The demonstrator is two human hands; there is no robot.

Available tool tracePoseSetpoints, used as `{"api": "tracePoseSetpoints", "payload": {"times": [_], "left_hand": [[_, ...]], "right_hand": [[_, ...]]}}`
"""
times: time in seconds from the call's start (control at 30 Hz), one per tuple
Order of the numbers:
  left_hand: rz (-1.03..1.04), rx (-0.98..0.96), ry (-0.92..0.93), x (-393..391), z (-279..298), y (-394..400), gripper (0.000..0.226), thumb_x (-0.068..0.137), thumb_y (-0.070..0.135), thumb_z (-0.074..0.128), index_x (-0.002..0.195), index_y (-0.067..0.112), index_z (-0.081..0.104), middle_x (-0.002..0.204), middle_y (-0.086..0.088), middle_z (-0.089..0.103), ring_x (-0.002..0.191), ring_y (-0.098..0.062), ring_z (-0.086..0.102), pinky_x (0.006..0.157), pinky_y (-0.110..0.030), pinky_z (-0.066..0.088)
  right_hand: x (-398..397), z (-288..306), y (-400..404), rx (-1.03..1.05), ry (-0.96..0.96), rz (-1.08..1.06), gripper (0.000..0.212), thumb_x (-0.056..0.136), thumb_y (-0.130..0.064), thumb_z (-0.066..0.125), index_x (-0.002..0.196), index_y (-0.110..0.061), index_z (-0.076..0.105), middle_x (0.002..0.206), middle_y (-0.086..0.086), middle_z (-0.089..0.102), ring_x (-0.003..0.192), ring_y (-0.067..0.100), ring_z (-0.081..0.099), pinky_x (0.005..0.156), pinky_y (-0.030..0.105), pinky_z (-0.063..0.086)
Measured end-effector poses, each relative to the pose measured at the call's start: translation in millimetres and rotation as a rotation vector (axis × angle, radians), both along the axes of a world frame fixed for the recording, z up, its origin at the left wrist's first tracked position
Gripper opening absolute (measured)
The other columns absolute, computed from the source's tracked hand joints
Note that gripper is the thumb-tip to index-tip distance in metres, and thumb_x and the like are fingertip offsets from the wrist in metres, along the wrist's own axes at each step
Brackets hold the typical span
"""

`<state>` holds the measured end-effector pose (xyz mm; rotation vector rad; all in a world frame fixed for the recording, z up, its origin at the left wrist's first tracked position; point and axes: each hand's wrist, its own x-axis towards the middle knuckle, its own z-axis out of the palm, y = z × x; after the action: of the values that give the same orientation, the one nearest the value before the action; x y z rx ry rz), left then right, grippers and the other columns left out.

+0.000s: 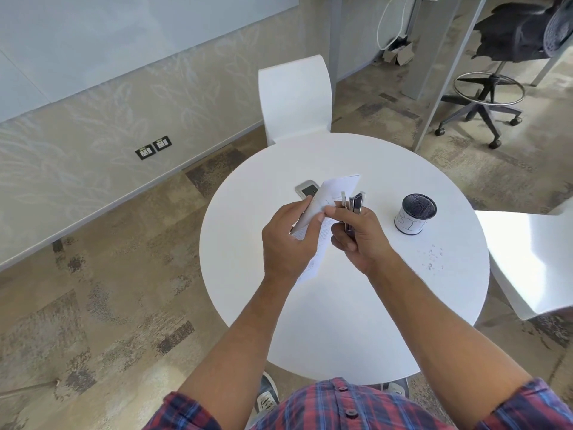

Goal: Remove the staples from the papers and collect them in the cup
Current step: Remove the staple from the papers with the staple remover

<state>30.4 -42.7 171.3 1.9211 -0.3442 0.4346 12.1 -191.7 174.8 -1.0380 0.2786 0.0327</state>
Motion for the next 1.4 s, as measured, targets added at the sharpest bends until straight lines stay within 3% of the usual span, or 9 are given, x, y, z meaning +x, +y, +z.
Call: {"api": "tracePoseSetpoints", "payload": {"times": [0.47,0.6,0.67,0.73,0.83,0.97,1.03,1.17,1.4], "left_hand": [[-0.032,0.065,-0.018,-3,-1,2,0.035,0.089,0.017,0.08,0.122,0.012,0.074,0.109,0.008,0.077,0.096,-0.005,0.067,0.078,-0.003,0.042],[-0.05,0.074,0.066,-2,-12,8,0.036,0.097,0.008,0.066,0.131,0.016,0.071,0.114,0.021,0.069,0.103,0.001,0.066,0.088,-0.01,0.049],[-0.011,0.045,0.164,1,-19,12,0.032,0.101,0.01,0.06,0.13,0.017,0.072,0.116,0.021,0.07,0.106,0.005,0.065,0.091,-0.006,0.047],[0.036,0.029,0.272,8,-28,17,0.02,0.102,0.015,0.06,0.114,0.016,0.077,0.098,0.018,0.072,0.092,-0.004,0.066,0.076,-0.004,0.047],[0.06,-0.101,0.433,20,-40,26,0.022,0.099,0.016,0.063,0.077,0.012,0.064,0.067,0.01,0.058,0.066,-0.016,0.052,0.062,-0.022,0.042],[0.057,-0.356,0.667,33,-44,40,0.017,0.097,0.01,0.068,0.085,0.019,0.077,0.086,-0.003,0.075,0.079,-0.022,0.069,0.077,-0.045,0.062],[0.018,-0.485,0.747,37,-48,48,0.014,0.096,0.006,0.069,0.093,0.015,0.079,0.095,-0.006,0.078,0.086,-0.026,0.073,0.085,-0.051,0.063],[-0.082,-0.631,0.809,45,-64,64,0.018,0.097,0.0,0.066,0.111,0.003,0.075,0.106,-0.008,0.08,0.094,-0.025,0.076,0.084,-0.043,0.063],[-0.172,-0.773,1.018,56,-84,79,0.022,0.099,0.0,0.06,0.117,0.002,0.072,0.114,-0.011,0.077,0.1,-0.029,0.074,0.094,-0.049,0.06]], "right_hand": [[-1,-4,-3,0.006,-0.03,-0.035,0.025,0.091,-0.005,0.071,0.071,-0.016,0.061,0.057,-0.001,0.037,0.033,0.013,0.02,0.052,0.032,0.011],[2,-1,-6,-0.022,-0.049,-0.055,0.014,0.095,-0.006,0.069,0.084,-0.012,0.064,0.052,-0.01,0.054,0.034,0.011,0.02,0.056,0.035,0.009],[5,-4,-9,-0.069,-0.071,-0.062,0.005,0.096,-0.012,0.071,0.1,-0.008,0.073,0.062,-0.009,0.067,0.037,0.011,0.021,0.055,0.035,0.011],[9,-15,-13,-0.11,-0.083,-0.097,0.016,0.092,-0.019,0.078,0.105,-0.01,0.078,0.089,0.002,0.078,0.04,0.012,0.022,0.051,0.032,0.013],[11,-34,-17,-0.164,0.029,-0.273,0.028,0.084,-0.025,0.087,0.107,-0.012,0.081,0.074,-0.001,0.064,0.04,0.007,0.029,0.042,0.023,0.021],[8,-81,-30,-0.223,0.25,-0.399,0.022,0.085,-0.023,0.087,0.099,-0.013,0.073,0.059,-0.006,0.05,0.037,0.005,0.032,0.039,0.02,0.027],[4,-105,-37,-0.282,0.337,-0.344,0.032,0.082,-0.03,0.09,0.1,-0.013,0.069,0.058,-0.002,0.038,0.041,0.011,0.025,0.041,0.023,0.022],[-7,-133,-37,-0.309,0.364,-0.043,0.027,0.079,-0.024,0.091,0.097,-0.016,0.072,0.078,0.01,0.042,0.047,0.015,0.02,0.045,0.023,0.016],[-3,-146,-16,-0.309,0.373,0.139,0.034,0.084,-0.021,0.088,0.085,-0.011,0.056,0.06,0.001,0.03,0.047,0.014,0.02,0.048,0.026,0.015]]}}
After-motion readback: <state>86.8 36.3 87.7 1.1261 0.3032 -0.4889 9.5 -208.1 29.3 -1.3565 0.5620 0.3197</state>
